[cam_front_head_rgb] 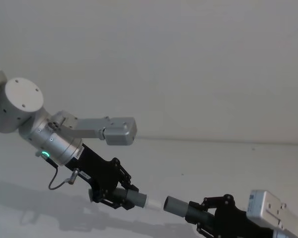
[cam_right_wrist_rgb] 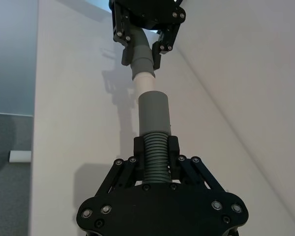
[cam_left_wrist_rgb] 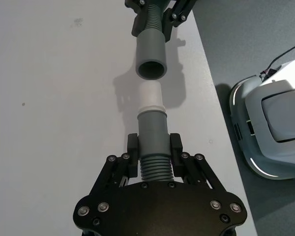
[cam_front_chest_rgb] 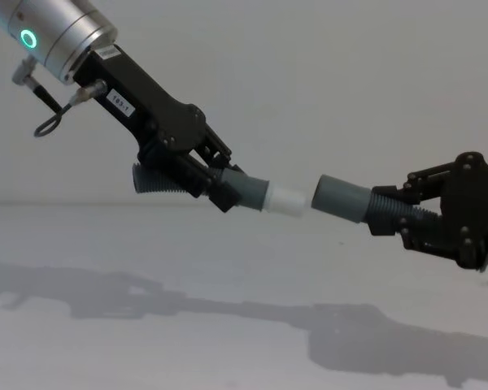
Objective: Use both hands to pick up one end of the pipe from the table, align the ends, and insert them.
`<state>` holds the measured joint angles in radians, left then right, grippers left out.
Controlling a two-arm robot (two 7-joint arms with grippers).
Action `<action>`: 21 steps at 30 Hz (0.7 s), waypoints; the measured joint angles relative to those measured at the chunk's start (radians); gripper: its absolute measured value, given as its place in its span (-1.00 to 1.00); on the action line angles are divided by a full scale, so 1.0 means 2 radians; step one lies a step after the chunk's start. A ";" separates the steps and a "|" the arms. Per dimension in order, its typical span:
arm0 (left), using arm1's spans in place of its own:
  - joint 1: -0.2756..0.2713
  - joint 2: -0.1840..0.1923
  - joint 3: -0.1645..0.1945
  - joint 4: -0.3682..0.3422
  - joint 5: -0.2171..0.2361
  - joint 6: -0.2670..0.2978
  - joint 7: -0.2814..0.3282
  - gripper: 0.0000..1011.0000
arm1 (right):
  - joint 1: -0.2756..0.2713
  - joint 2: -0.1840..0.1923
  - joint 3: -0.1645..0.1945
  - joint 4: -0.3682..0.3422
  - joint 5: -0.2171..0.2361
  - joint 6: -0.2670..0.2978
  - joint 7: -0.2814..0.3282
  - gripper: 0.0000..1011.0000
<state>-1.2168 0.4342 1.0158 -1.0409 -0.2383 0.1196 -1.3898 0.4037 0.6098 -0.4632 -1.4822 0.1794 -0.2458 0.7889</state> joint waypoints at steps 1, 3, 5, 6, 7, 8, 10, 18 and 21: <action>-0.001 -0.001 0.001 0.002 0.000 -0.001 0.000 -0.32 | 0.000 0.001 0.000 -0.001 0.003 0.002 0.002 -0.51; -0.003 -0.002 0.002 0.004 0.000 -0.002 0.000 -0.32 | 0.000 0.001 -0.001 -0.001 0.005 0.004 0.003 -0.51; -0.004 -0.003 0.003 0.006 0.000 -0.002 -0.001 -0.32 | 0.001 0.002 -0.002 -0.002 0.009 0.006 0.005 -0.51; -0.005 -0.004 0.004 0.007 0.000 -0.003 -0.001 -0.32 | 0.001 0.003 -0.002 -0.003 0.009 0.007 0.006 -0.51; -0.006 -0.005 0.005 0.008 0.000 -0.003 -0.001 -0.32 | 0.001 0.003 -0.003 -0.003 0.011 0.008 0.007 -0.51; -0.006 -0.005 0.005 0.008 0.000 -0.003 -0.001 -0.32 | 0.001 0.004 -0.003 -0.003 0.012 0.009 0.008 -0.51; -0.008 -0.006 0.006 0.010 0.000 -0.004 -0.002 -0.32 | 0.001 0.004 -0.004 -0.004 0.013 0.010 0.009 -0.51; -0.011 -0.006 0.009 0.011 -0.002 -0.006 -0.002 -0.32 | 0.002 0.007 -0.009 -0.004 0.015 0.014 0.010 -0.51; -0.011 -0.006 0.010 0.010 -0.003 -0.006 -0.002 -0.32 | 0.003 0.007 -0.011 -0.004 0.016 0.015 0.010 -0.51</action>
<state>-1.2393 0.4228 1.0365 -1.0205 -0.2445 0.1083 -1.3930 0.4092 0.6241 -0.4844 -1.4901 0.2106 -0.2155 0.8081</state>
